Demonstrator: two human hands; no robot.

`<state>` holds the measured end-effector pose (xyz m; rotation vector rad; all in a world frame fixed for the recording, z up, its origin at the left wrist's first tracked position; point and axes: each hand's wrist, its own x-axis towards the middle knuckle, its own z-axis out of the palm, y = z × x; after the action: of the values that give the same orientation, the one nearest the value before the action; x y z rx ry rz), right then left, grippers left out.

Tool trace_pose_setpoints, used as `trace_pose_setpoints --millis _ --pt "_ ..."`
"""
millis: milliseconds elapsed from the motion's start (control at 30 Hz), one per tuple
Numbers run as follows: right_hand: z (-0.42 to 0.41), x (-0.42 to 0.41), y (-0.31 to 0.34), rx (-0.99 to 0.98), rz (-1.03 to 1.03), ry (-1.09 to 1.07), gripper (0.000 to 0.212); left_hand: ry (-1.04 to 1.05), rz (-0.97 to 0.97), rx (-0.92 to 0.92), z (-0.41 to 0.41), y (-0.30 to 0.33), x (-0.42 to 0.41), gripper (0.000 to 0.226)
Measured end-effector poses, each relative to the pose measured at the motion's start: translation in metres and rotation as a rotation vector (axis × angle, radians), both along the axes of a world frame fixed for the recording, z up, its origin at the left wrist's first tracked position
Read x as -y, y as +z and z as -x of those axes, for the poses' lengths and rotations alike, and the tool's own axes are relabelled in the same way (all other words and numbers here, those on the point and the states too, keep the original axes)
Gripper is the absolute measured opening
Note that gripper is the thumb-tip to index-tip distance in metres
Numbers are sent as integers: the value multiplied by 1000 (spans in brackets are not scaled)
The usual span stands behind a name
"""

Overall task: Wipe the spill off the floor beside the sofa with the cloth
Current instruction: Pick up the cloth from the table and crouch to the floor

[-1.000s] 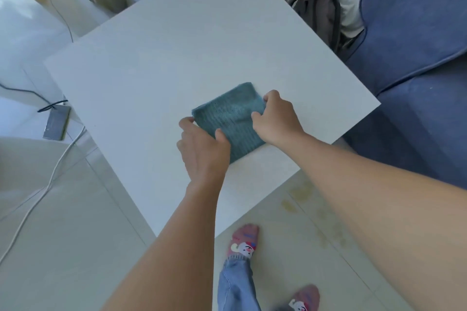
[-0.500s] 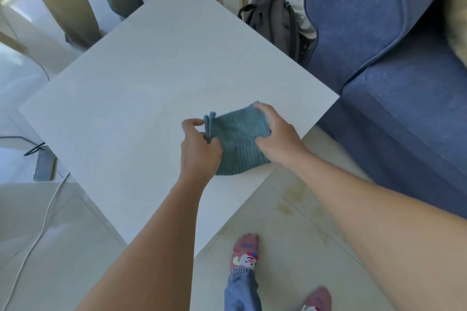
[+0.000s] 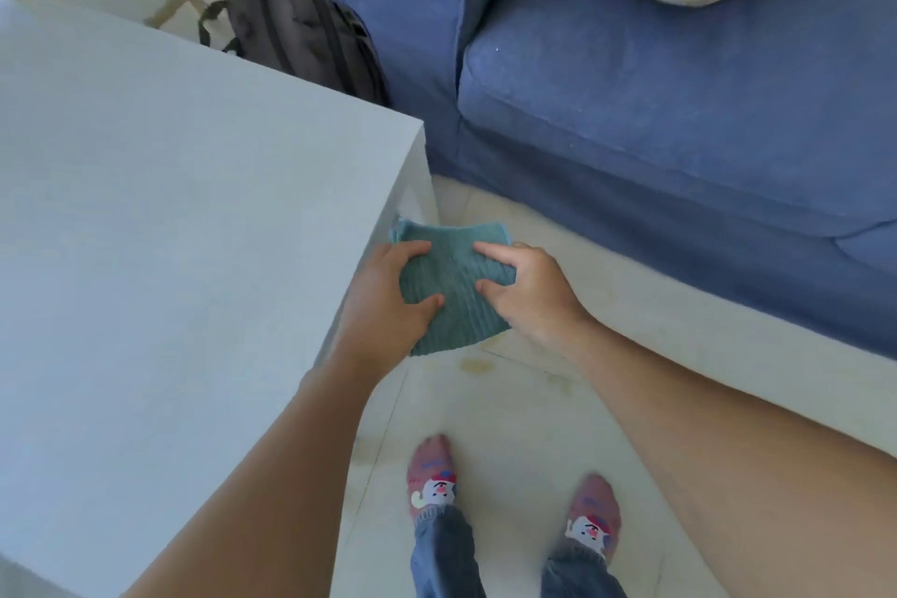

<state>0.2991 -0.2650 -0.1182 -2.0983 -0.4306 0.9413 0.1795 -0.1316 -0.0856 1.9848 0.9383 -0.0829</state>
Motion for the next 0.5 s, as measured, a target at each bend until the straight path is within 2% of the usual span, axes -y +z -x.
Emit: trace_pose_setpoints --millis 233,500 --pt "-41 115 -84 83 164 -81 52 -273 50 -57 -76 -107 95 65" --pt "-90 232 -231 123 345 -214 53 -597 33 -33 -166 -271 196 72"
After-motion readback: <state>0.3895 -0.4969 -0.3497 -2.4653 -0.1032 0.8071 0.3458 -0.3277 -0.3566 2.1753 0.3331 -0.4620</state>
